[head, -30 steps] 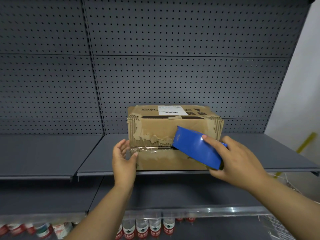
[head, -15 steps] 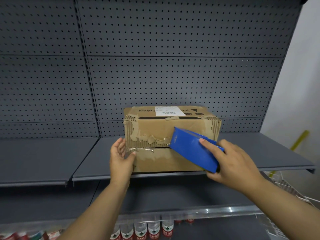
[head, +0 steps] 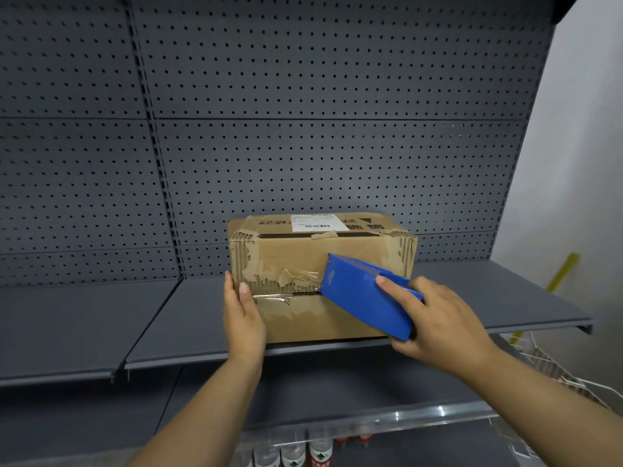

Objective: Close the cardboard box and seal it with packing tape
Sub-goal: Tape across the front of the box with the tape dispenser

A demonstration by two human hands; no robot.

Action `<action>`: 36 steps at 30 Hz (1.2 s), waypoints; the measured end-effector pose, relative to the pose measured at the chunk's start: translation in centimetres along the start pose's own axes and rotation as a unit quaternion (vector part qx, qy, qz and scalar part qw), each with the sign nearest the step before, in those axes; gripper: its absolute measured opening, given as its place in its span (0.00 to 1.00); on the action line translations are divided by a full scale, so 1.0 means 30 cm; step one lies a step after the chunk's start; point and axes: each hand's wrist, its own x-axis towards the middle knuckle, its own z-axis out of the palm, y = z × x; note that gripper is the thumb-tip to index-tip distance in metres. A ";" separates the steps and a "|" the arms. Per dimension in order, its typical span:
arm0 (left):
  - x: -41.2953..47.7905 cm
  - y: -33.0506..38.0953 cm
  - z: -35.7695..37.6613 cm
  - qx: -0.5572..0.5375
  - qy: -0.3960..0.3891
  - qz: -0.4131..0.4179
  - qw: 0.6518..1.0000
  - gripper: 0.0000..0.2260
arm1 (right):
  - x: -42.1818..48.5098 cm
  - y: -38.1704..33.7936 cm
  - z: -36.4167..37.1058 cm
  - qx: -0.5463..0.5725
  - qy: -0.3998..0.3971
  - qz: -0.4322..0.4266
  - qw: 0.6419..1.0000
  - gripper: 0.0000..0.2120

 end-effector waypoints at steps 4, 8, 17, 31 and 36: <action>0.005 -0.009 0.025 0.040 0.017 0.013 0.999 0.24 | 0.004 0.007 0.003 -0.004 0.003 -0.013 1.000 0.47; 0.012 -0.025 0.027 0.056 0.025 0.012 0.998 0.25 | 0.008 0.018 0.011 -0.005 0.004 -0.028 1.000 0.46; 0.022 -0.037 0.035 0.006 0.046 -0.028 0.999 0.22 | 0.014 0.033 0.026 -0.019 0.013 -0.054 0.998 0.47; 0.033 -0.064 -0.011 0.225 0.007 -0.076 0.971 0.39 | 0.004 0.054 0.056 -0.026 0.033 -0.093 0.995 0.46; -0.050 -0.040 0.017 0.417 -0.001 0.380 0.826 0.31 | -0.002 0.074 0.061 -0.015 0.042 -0.115 0.992 0.42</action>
